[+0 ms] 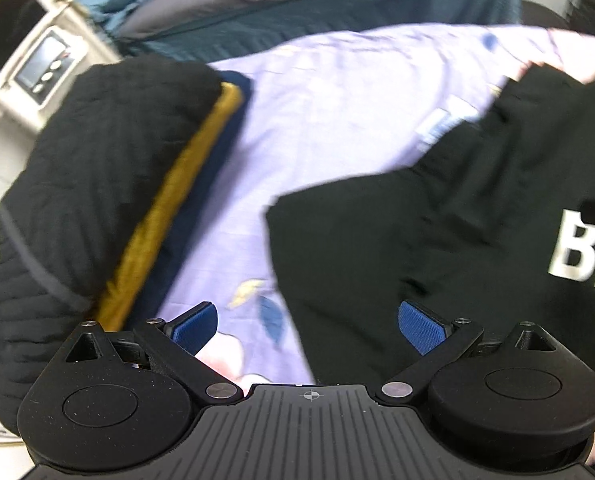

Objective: Fold large clothes
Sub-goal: 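Grasp the black jacket with both grippers and lift it off the bed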

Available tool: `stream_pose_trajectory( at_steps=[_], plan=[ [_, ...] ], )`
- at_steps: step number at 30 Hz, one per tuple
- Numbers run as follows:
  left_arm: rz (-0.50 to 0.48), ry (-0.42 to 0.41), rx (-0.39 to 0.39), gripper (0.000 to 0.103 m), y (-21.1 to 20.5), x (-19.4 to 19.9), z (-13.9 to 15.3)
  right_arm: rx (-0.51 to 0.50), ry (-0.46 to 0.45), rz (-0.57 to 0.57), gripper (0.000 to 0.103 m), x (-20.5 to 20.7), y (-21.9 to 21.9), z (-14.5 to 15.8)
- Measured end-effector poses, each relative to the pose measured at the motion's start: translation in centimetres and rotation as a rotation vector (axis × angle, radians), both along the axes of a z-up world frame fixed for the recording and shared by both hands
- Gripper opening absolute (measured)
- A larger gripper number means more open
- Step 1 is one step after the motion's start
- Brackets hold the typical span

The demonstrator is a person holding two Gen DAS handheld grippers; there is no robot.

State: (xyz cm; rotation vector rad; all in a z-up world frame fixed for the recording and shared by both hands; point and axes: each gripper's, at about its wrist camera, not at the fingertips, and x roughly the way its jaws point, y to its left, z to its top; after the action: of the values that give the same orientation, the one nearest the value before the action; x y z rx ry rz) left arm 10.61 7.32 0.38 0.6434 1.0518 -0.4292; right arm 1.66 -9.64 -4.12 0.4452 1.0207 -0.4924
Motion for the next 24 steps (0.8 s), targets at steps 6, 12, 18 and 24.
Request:
stream_pose_trajectory(
  at_steps=[6,12,18,24],
  plan=[
    [0.003,-0.004,0.007,0.103,0.8,2.4,-0.3,-0.136,0.154,-0.196,0.075,3.9,-2.2,-6.9],
    [-0.127,0.021,-0.040,0.103,-1.7,2.9,-1.3,-0.030,-0.063,-0.270,0.006,-3.0,-3.0,-3.8],
    [-0.297,0.132,-0.205,0.103,-8.0,3.8,-1.5,-0.087,-0.082,-0.400,0.005,-15.1,-1.8,1.7],
    [-0.602,0.125,-0.331,0.103,-18.1,3.2,-2.6,0.128,0.027,-0.796,0.009,-25.8,-1.2,-1.7]
  ],
)
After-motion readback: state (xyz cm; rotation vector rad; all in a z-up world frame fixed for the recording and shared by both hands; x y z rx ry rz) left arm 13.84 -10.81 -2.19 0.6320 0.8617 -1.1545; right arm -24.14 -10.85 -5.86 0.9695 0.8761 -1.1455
